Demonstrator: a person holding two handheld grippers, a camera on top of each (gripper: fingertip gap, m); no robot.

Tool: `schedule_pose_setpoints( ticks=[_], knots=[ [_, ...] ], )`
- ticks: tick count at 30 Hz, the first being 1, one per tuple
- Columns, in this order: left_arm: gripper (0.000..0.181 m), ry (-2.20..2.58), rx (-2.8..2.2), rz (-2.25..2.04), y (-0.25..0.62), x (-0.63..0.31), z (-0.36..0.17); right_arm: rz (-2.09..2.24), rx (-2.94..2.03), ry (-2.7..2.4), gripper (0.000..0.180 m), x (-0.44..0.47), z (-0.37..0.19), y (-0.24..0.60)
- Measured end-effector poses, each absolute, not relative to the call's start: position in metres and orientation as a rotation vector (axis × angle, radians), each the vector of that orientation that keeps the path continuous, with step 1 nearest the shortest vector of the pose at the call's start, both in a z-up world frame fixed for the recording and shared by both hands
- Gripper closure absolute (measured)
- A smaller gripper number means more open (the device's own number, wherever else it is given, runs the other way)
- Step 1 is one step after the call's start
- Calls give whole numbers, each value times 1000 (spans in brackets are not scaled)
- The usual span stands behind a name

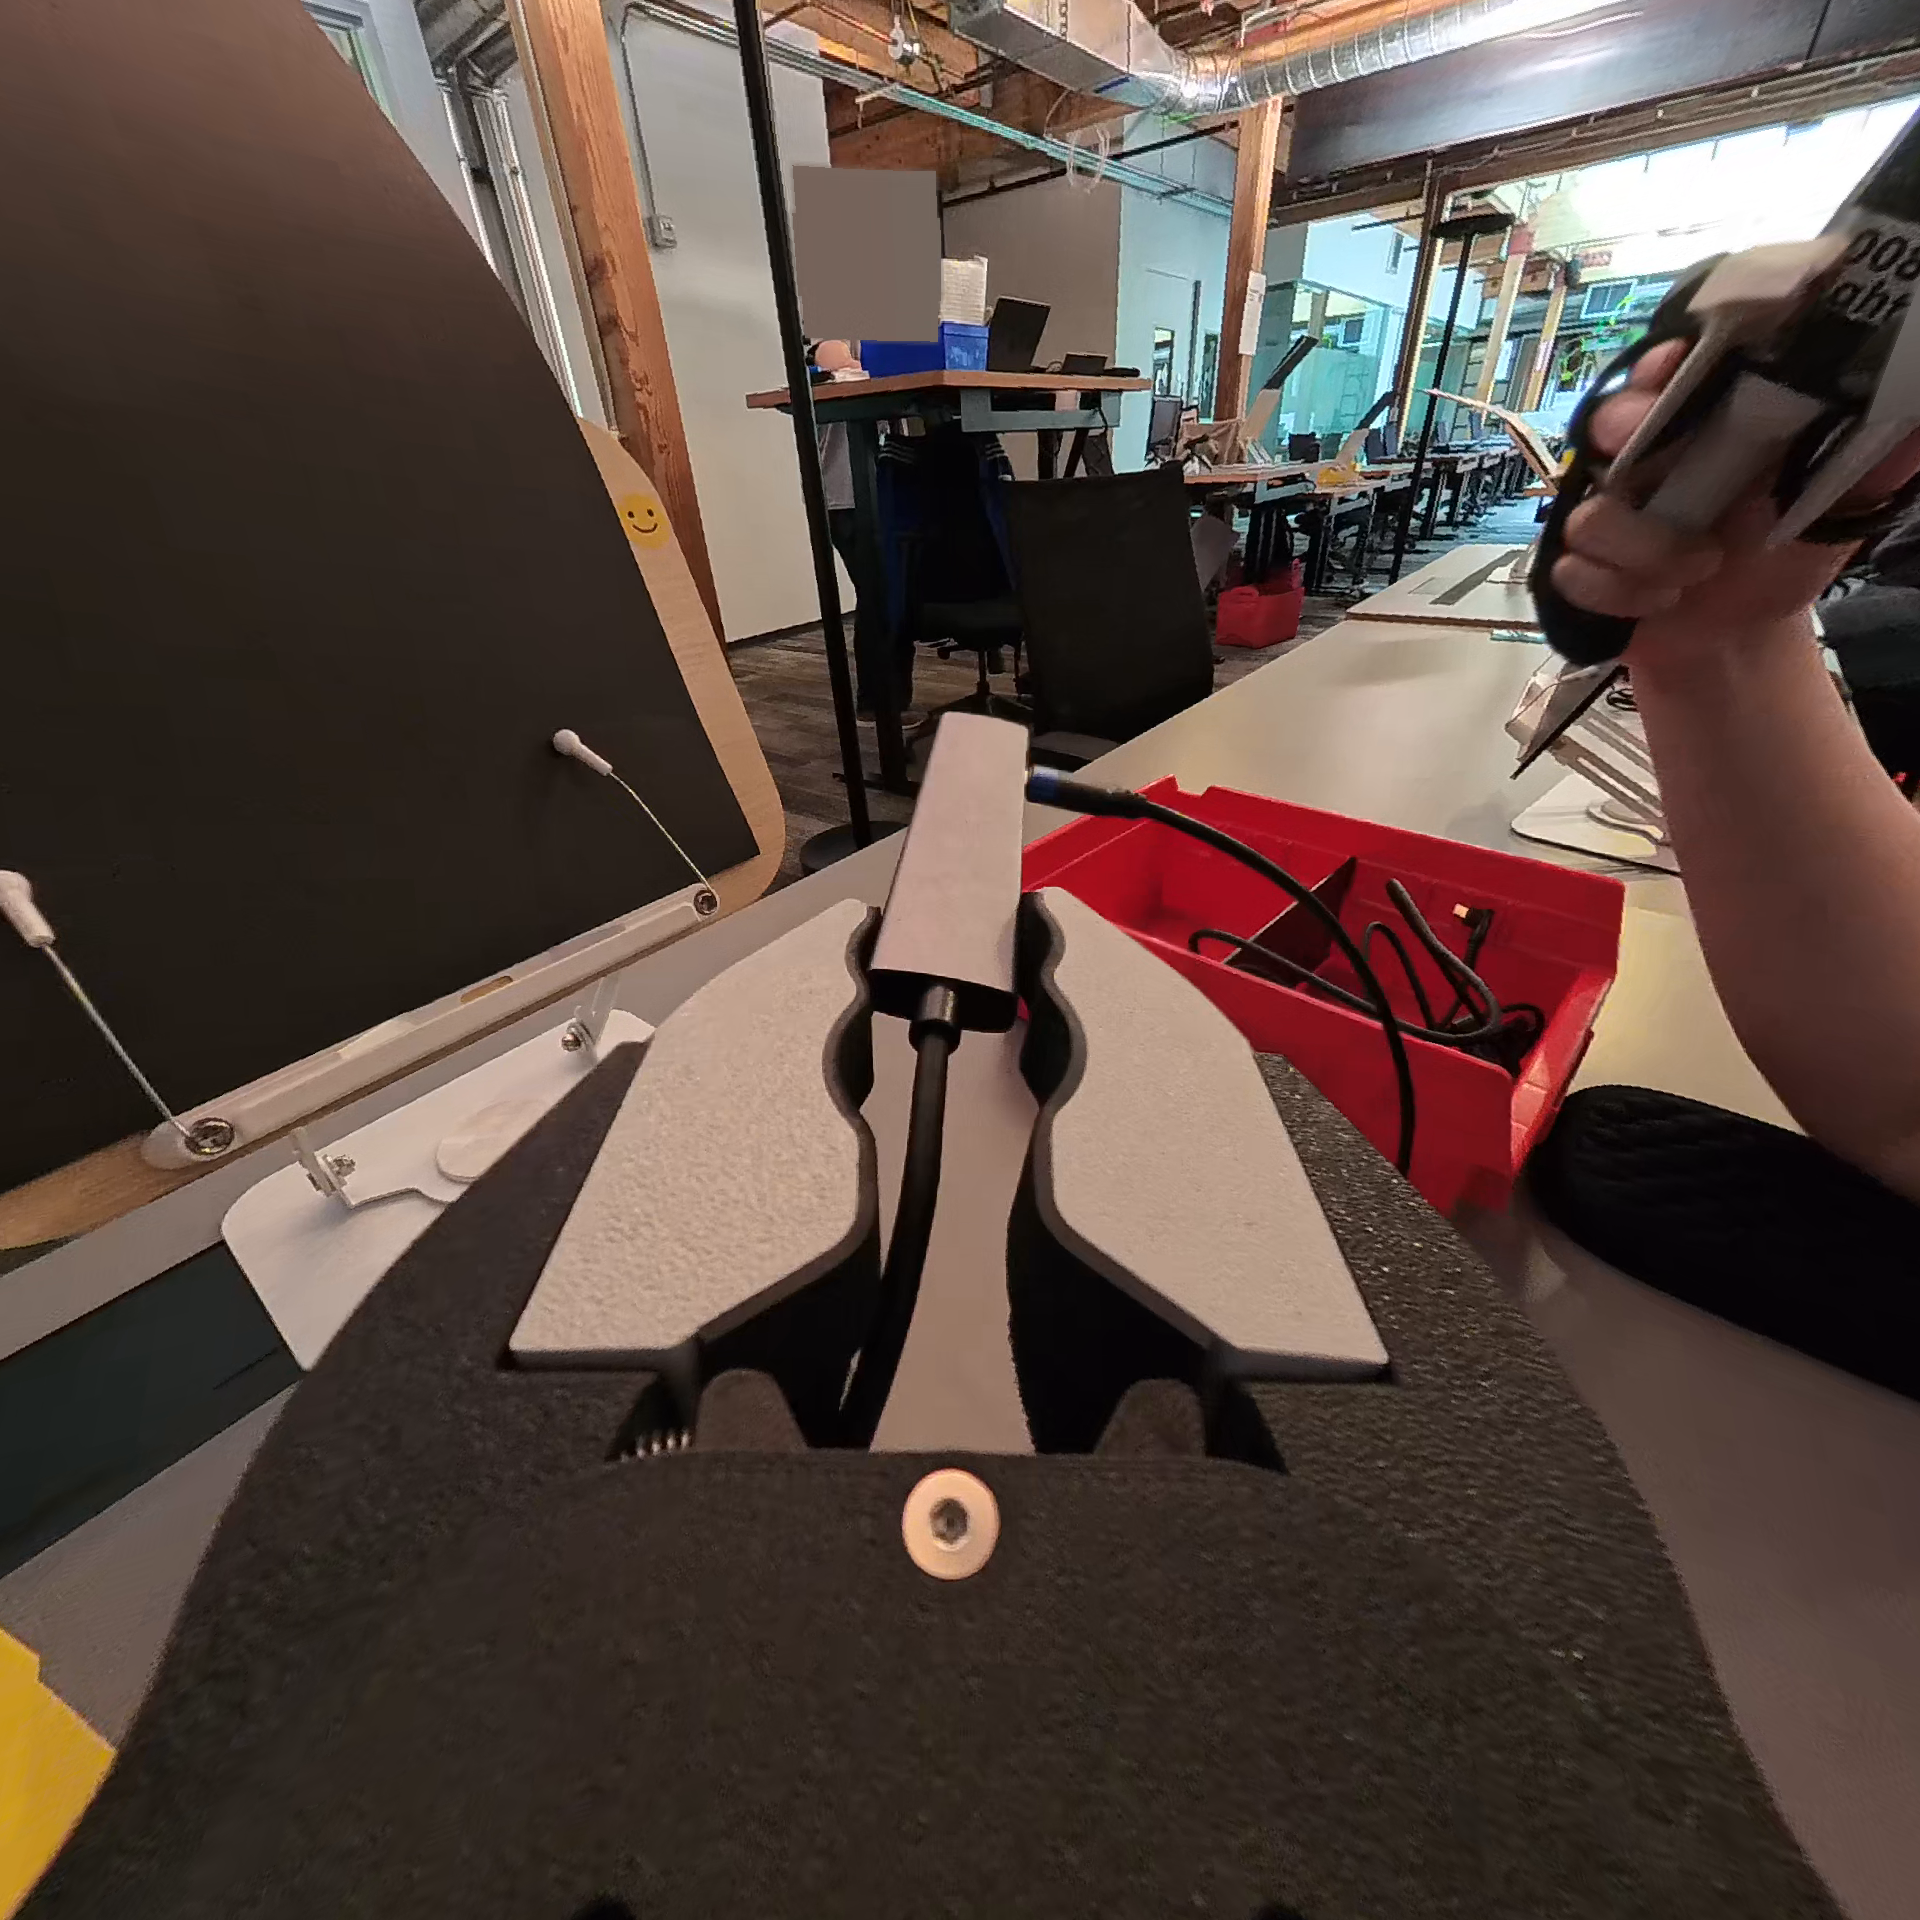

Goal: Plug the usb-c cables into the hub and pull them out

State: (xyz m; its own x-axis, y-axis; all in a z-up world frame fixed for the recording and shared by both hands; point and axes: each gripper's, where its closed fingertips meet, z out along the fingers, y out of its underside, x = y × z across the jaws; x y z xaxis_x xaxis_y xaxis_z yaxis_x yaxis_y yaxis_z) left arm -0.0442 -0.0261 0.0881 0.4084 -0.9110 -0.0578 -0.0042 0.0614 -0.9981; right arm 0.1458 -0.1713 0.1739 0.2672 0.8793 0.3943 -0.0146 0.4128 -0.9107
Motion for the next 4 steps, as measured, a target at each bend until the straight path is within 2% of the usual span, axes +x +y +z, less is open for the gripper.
schedule_pose_setpoints(
  ticks=[1,4],
  knots=[
    [157,918,-1329,-859,-27,-45,88,692,-987,-1102,152,147,175,-164],
    [157,917,-1342,-900,-27,-43,88,681,-926,-1073,152,136,190,-166]
  ],
)
